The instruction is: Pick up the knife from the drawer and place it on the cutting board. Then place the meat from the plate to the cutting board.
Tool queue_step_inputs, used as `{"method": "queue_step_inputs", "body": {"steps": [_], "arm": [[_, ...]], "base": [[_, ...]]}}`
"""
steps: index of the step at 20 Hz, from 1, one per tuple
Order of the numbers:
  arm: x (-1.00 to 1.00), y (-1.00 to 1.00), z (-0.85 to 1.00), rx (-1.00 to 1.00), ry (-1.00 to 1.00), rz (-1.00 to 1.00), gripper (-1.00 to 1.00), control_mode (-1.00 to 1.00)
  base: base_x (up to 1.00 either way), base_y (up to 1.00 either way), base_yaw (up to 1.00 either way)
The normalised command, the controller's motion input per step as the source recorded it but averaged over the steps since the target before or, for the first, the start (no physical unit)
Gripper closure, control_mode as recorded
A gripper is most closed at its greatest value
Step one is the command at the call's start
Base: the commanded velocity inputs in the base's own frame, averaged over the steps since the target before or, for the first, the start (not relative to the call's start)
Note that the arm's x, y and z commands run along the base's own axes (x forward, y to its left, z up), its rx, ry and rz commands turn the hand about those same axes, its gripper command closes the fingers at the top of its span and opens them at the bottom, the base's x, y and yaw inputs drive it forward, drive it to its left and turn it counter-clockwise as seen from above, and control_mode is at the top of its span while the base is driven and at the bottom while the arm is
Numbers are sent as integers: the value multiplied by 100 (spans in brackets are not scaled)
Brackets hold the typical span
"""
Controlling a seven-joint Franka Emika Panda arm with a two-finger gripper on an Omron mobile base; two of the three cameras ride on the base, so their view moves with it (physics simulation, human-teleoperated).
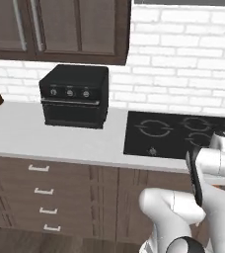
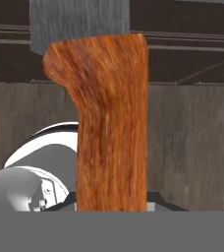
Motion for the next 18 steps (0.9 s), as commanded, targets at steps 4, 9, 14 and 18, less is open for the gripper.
{"method": "queue_step_inputs", "body": {"steps": [4, 9, 14, 18], "arm": [[0, 0, 0, 0, 0, 0, 100, 100], [0, 0, 0, 0, 0, 0, 100, 100], [0, 0, 0, 0, 0, 0, 100, 100], [0, 0, 0, 0, 0, 0, 100, 100]], "base": [[-79, 11, 57], [-100, 0, 42], [-100, 2, 36], [-98, 12, 39]]}}
